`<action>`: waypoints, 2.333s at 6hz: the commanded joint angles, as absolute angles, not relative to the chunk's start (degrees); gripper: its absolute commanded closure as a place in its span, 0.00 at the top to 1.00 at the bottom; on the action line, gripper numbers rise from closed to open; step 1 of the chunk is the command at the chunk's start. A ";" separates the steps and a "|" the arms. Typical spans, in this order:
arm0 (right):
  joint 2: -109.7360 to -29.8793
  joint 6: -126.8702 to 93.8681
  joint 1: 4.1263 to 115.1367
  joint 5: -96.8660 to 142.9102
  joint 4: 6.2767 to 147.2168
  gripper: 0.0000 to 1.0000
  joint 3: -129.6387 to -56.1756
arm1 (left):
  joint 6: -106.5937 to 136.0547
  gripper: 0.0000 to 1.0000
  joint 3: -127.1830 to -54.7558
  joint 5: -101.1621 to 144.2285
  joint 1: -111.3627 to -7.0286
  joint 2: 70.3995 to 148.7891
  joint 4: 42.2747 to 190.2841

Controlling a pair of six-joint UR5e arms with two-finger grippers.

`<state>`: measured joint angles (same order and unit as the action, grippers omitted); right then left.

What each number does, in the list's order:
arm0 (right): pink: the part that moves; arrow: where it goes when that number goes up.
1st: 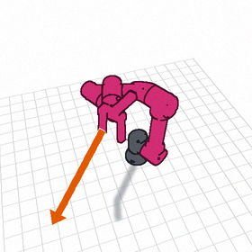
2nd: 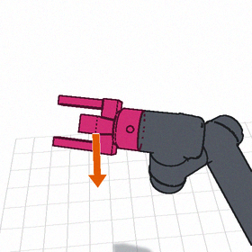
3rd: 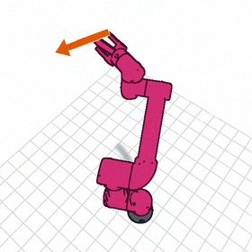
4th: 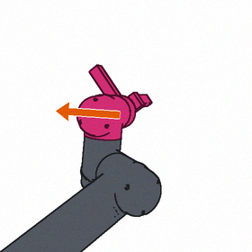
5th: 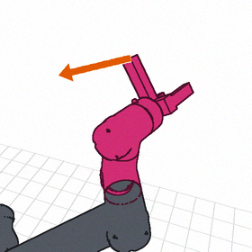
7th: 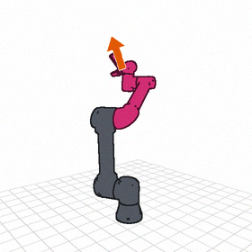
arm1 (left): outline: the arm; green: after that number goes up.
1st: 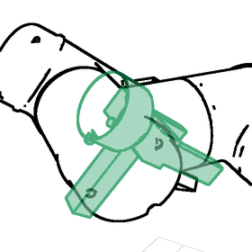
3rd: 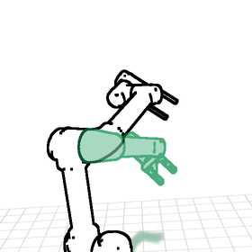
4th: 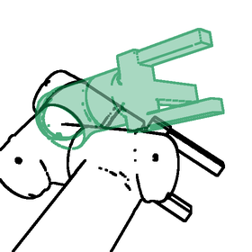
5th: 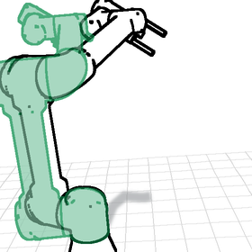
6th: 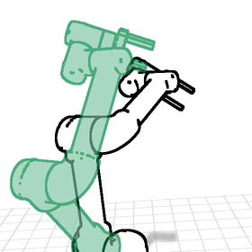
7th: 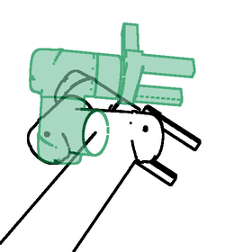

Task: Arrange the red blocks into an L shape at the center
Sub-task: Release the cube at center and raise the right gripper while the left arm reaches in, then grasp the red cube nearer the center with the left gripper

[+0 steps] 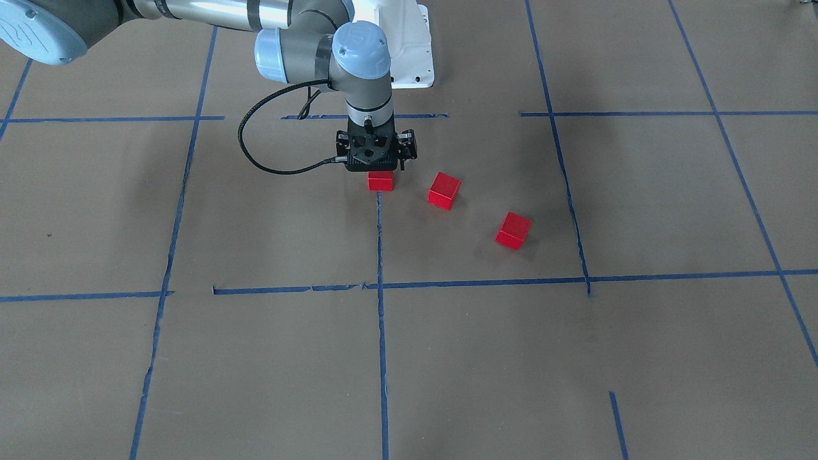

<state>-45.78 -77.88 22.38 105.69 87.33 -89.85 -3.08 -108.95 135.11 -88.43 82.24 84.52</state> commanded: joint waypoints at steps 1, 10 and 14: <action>-48.58 -77.87 23.98 105.82 88.58 1.00 -97.15 | -3.08 1.00 -110.12 139.44 -84.94 84.18 84.64; -68.20 -71.98 33.31 113.11 87.80 1.00 -115.22 | 26.28 0.99 -105.94 124.89 -39.39 119.23 84.82; -68.47 -71.98 33.05 112.94 87.80 1.00 -114.87 | 34.06 0.98 -95.37 119.20 -34.90 123.57 93.33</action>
